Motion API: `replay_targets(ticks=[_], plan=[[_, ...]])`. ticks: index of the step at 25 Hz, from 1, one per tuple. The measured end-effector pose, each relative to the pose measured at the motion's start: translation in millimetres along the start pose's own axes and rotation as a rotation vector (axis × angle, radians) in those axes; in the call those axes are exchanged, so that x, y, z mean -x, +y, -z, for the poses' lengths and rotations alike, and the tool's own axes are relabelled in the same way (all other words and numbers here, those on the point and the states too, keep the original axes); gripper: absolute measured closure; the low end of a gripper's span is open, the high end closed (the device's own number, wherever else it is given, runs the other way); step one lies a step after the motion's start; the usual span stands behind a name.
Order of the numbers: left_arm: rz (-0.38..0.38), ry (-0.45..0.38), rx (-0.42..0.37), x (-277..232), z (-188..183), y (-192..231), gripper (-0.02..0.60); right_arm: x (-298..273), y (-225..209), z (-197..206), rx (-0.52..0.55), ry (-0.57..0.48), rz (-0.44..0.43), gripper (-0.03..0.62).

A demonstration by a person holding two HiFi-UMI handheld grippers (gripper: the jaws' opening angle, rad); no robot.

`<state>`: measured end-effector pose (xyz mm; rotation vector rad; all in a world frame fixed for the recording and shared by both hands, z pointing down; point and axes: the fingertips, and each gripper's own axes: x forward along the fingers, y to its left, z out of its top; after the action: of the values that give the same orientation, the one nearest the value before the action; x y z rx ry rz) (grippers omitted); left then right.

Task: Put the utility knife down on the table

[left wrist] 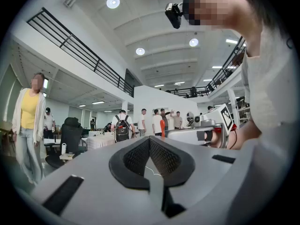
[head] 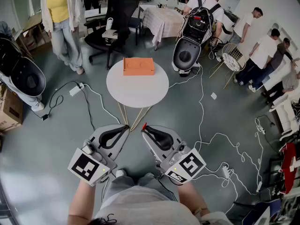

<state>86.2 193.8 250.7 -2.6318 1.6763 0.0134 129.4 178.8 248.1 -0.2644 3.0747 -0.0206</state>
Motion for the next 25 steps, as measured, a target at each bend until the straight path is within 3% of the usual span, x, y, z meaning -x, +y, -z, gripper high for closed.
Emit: replay_targets(ticks=[15, 25], plan=[[0.004, -0.016, 0.001, 4, -4, -2, 0.572, 0, 7, -2, 0.005, -0.004, -0.003, 0.536], [0.045, -0.016, -0.009, 18, 1, 23, 0.572, -27, 17, -3, -0.005, -0.032, 0.032, 0.536]])
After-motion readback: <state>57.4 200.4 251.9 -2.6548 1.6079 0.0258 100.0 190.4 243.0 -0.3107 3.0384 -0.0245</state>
